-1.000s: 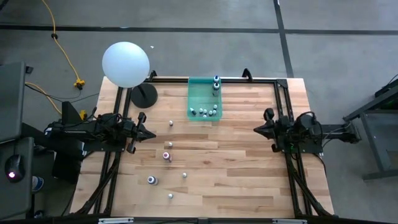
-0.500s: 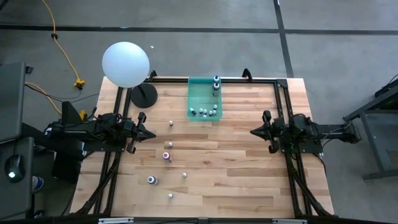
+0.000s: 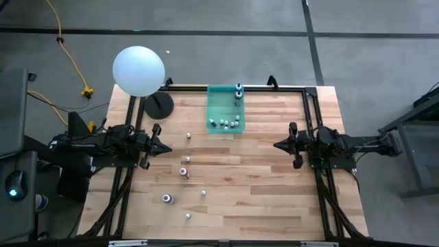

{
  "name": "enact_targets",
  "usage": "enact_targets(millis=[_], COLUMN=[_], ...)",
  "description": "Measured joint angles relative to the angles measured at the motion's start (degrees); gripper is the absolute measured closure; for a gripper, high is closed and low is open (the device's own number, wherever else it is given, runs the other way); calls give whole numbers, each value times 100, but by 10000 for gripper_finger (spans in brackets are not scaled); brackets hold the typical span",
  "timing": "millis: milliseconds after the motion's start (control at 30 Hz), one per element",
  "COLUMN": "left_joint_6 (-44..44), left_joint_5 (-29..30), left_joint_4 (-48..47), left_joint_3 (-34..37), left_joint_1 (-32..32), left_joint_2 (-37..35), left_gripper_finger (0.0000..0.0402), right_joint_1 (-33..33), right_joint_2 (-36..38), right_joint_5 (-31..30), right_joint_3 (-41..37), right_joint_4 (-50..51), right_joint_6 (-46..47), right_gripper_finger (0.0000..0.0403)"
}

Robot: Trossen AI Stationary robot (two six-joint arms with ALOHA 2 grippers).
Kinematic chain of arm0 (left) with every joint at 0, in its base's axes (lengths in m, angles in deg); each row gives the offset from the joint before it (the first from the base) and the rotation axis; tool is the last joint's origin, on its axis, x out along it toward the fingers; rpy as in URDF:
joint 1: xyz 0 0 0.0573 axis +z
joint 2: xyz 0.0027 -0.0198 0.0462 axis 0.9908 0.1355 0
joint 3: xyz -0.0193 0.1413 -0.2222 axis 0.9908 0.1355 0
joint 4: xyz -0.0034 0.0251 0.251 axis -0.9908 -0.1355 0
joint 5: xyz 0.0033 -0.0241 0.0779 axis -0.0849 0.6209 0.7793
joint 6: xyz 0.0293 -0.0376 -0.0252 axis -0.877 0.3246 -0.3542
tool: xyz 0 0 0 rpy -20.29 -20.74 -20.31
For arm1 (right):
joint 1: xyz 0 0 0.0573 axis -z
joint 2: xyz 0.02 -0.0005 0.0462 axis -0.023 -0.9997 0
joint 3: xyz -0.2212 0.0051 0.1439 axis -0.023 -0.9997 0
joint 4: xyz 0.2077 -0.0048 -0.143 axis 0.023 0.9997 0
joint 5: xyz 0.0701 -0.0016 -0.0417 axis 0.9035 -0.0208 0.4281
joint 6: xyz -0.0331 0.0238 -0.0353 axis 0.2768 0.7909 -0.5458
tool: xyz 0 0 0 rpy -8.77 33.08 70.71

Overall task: Pick & Place food coloring
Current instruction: Put the pink food coloring bottle into the light blue bin

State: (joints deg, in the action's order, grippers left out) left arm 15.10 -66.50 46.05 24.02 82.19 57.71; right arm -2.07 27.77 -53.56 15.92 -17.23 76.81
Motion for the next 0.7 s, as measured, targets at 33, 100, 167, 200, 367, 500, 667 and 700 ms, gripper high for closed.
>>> enact_targets(millis=[33, 100, 167, 200, 367, 500, 667, 700], left_joint_6=[0, 0, 0, 0, 0, 0, 0, 0], left_joint_5=[0, 0, 0, 0, 0, 2, 0, 0], left_joint_4=[0, 0, 0, 0, 1, 0, 0, 0], left_joint_3=[0, 0, 0, 0, 0, 0, 0, 0], left_joint_1=[-1, 1, 1, -1, 0, 1, -1, 0], left_joint_2=[0, -1, 0, 0, 0, 0, 0, 0], left_gripper_finger=[401, 401, 401, 401, 401, 401, 401, 401], right_joint_1=[2, 2, 2, 2, 2, 2, 2, 2], right_joint_2=[-48, -144, -217, -229, -225, -226, -224, -224], right_joint_5=[-16, -21, -12, -7, -169, -182, -197, -202], right_joint_3=[0, 0, 0, 0, 0, 0, -7, -7], right_joint_4=[0, 2, 6, 9, -15, -17, -97, -113], right_joint_6=[-23, -26, 6, 5, -177, -223, -231, -232], right_gripper_finger=[403, 403, 403, 403, 402, 402, 402, 402])
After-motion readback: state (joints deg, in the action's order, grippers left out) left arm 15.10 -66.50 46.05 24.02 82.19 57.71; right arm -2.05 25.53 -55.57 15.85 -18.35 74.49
